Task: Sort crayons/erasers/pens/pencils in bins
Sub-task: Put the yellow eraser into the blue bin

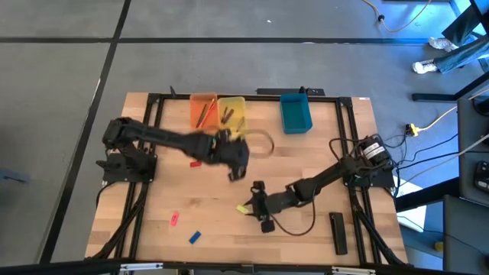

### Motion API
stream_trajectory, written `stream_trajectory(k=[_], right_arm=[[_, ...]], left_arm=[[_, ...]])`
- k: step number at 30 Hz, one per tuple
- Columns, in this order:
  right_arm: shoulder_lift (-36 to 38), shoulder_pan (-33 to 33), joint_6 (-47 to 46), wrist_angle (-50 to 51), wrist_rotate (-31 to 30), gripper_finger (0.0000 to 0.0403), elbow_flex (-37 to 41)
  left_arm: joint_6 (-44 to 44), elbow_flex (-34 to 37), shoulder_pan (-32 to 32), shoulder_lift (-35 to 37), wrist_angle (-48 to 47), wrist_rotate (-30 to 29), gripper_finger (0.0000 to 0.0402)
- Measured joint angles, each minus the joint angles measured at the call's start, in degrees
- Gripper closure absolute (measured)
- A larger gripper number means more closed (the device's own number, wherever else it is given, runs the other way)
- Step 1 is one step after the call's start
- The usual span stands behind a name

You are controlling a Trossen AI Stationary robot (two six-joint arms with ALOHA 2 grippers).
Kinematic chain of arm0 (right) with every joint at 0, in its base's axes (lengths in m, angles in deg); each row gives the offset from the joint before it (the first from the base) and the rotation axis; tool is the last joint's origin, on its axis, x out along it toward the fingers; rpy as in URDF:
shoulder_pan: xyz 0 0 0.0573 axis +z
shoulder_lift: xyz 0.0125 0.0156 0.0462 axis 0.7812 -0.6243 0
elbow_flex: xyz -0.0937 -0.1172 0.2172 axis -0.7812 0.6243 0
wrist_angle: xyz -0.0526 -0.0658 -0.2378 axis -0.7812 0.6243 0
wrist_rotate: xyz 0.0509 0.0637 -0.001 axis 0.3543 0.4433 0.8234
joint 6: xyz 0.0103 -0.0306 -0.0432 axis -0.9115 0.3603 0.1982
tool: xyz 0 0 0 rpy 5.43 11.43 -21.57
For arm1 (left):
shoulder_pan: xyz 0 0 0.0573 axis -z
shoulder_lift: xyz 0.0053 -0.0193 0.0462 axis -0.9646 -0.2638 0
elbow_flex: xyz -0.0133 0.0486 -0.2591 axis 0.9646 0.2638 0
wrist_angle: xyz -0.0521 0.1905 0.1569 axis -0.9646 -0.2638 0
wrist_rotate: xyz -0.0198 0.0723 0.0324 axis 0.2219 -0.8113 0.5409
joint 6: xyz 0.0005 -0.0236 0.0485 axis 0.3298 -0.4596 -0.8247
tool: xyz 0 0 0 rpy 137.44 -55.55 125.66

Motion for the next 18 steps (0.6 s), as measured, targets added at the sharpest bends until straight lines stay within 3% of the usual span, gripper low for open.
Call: stream_trajectory(k=[5, 9, 18], right_arm=[[-2.57, 2.16, 7.02, 2.54, 0.71, 0.0193, -2.5], [-4.45, 2.02, 6.62, 2.83, 1.26, 0.0161, -2.55], [-8.8, -1.39, -8.21, 1.34, 1.23, 0.0152, -2.65]], left_arm=[[3.57, 6.85, 8.03, -0.33, 2.53, 0.03, 0.0294], [7.66, 12.35, 12.23, -0.35, 8.27, -0.39, 0.0292], [7.83, 22.92, 15.77, -0.37, 26.86, -0.54, 0.0295]])
